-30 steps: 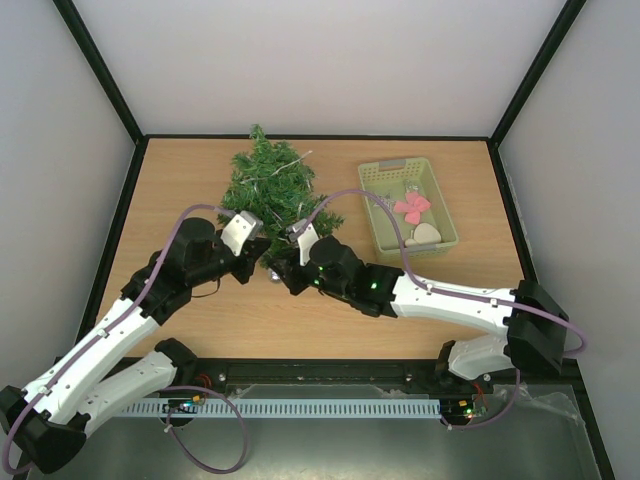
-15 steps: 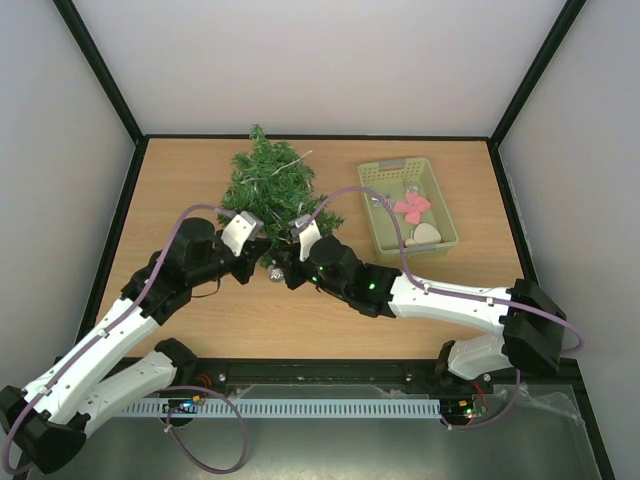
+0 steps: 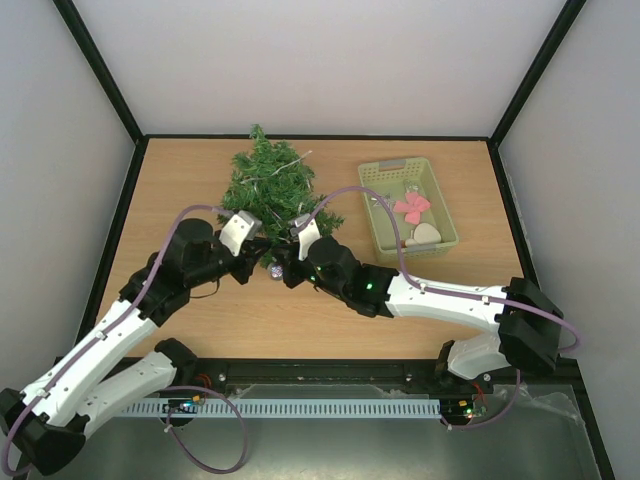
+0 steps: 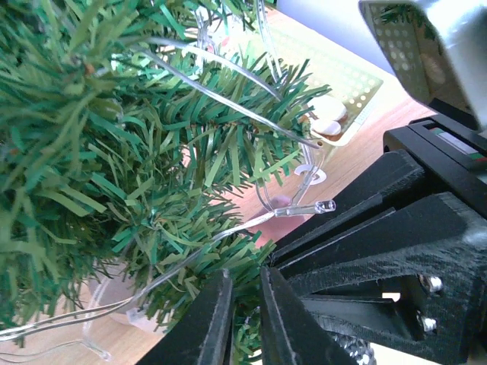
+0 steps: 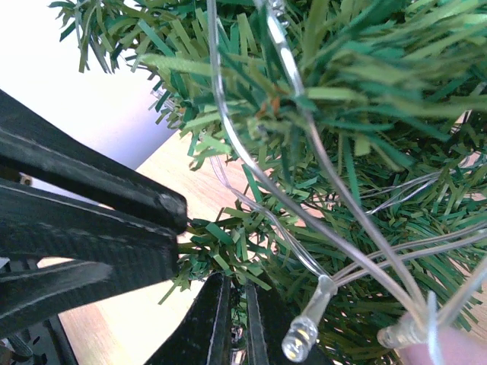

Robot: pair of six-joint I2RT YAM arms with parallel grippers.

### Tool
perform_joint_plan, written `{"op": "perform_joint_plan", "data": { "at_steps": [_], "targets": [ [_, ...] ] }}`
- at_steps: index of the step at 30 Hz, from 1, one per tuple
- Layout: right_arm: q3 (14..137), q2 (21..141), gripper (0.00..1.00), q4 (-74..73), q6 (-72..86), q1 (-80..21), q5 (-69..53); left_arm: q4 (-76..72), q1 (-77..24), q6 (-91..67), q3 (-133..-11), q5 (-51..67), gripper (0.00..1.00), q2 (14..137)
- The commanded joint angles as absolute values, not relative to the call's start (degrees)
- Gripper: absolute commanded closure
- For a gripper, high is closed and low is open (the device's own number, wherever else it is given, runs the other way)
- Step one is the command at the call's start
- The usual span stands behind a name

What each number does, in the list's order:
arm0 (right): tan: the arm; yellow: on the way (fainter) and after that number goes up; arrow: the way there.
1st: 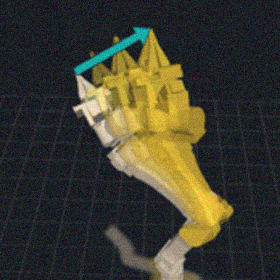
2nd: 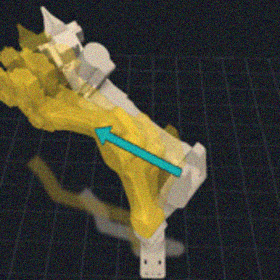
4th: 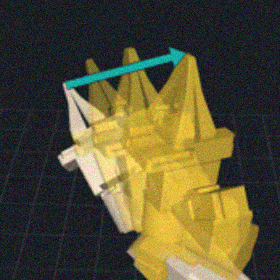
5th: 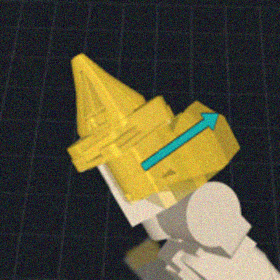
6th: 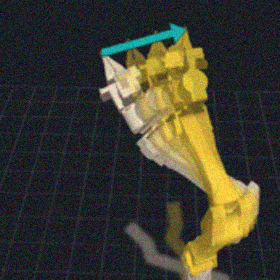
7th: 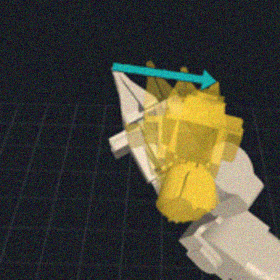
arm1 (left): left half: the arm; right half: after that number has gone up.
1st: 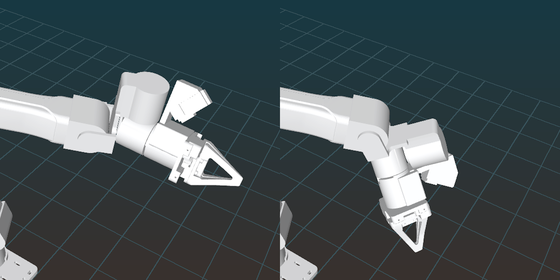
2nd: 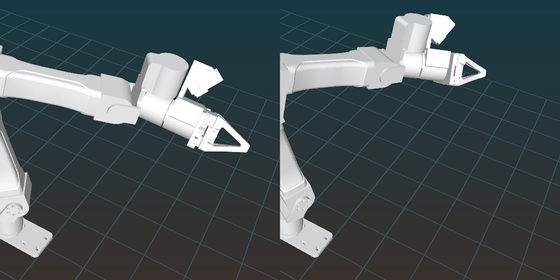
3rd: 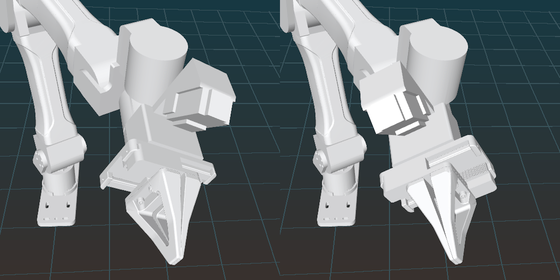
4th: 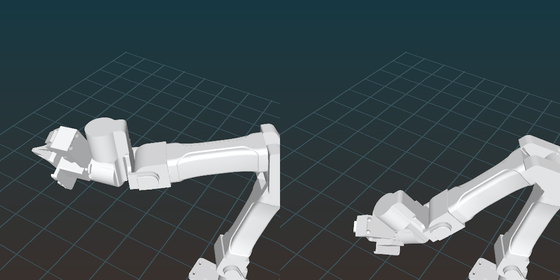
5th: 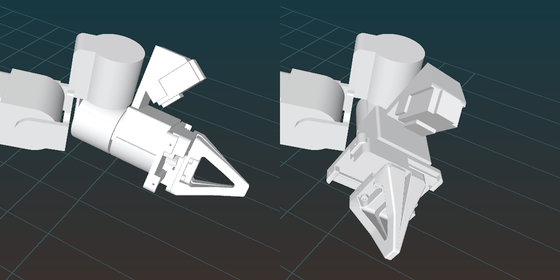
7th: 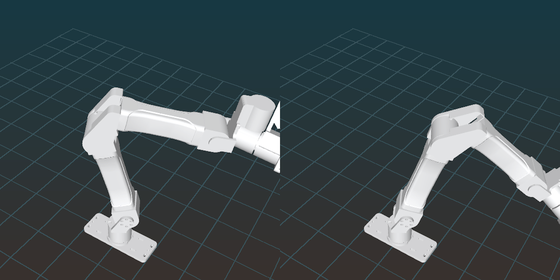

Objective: Decorate the small christmas tree
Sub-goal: Hang the decoration item on the Christmas tree.

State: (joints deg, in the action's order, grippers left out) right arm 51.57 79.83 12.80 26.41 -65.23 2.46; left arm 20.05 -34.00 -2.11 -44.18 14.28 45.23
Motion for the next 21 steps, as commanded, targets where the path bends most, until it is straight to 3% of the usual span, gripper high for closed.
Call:
{"op": "perform_joint_plan", "data": {
  "at_steps": [1,8,21],
  "targets": [
    [51.4,80.7,0.96,15.0,26.7,-65.4,4.6,20.3,-33.9,-4.2,-46.6,12.1,0.85,43.5],
    [51.0,80.3,0.95,15.1,27.2,-65.5,4.5,22.1,-34.0,-9.7,-47.2,10.6,0.81,42.7],
    [49.5,78.2,0.90,13.7,28.7,-65.4,2.2,22.4,-33.9,-9.2,-46.1,13.4,0.84,44.1]
  ]
}}
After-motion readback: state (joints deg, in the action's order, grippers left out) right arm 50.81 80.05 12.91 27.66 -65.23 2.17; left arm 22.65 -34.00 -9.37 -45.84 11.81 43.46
